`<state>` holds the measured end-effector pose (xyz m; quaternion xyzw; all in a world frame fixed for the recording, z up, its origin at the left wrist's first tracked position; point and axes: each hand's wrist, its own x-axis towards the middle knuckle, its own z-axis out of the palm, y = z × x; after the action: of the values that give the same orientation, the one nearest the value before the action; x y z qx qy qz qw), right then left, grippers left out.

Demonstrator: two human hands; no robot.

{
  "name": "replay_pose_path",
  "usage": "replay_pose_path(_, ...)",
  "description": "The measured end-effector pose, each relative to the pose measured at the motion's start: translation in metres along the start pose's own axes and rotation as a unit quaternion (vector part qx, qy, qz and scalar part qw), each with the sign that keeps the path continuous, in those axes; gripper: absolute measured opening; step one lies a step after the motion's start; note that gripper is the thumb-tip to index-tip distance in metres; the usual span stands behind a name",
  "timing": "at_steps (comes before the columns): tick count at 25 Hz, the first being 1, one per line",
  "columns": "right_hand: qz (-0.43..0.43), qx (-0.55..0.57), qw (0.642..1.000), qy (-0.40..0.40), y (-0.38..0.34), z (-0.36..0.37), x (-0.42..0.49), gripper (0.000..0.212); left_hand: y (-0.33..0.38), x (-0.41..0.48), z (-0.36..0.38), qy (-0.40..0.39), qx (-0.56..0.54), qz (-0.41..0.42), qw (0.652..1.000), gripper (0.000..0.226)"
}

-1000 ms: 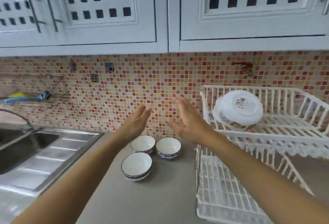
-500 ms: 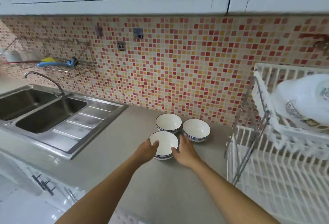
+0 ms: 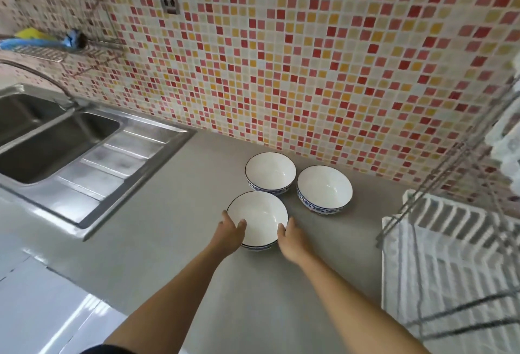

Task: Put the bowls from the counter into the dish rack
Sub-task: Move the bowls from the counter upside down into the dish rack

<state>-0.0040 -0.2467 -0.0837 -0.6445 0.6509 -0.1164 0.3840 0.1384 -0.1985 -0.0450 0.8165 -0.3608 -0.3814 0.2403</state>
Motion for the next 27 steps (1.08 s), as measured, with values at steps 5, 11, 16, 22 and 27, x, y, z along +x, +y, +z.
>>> replay_pose_path(5,-0.012,0.021,1.0,-0.001,-0.004,0.0,-0.009,0.008,0.003,0.0,-0.003,0.005,-0.062,-0.06,0.996,0.059)
replay_pose_path(11,-0.057,0.069,0.995,0.043,-0.029,-0.026,-0.066,0.037,0.018,-0.052,-0.04,0.052,-0.121,-0.03,0.991,0.06)
replay_pose_path(16,-0.174,0.205,0.954,0.136,-0.074,-0.074,-0.151,0.031,0.055,-0.121,-0.095,0.127,-0.233,0.059,0.962,0.06)
replay_pose_path(22,-0.272,0.353,0.88,0.162,-0.109,-0.153,-0.28,0.022,0.104,-0.231,-0.132,0.073,-0.4,0.182,0.895,0.078)
replay_pose_path(27,-0.313,0.368,0.852,0.204,-0.104,-0.232,-0.35,0.03,0.156,-0.327,-0.125,0.009,-0.421,0.347,0.838,0.053)
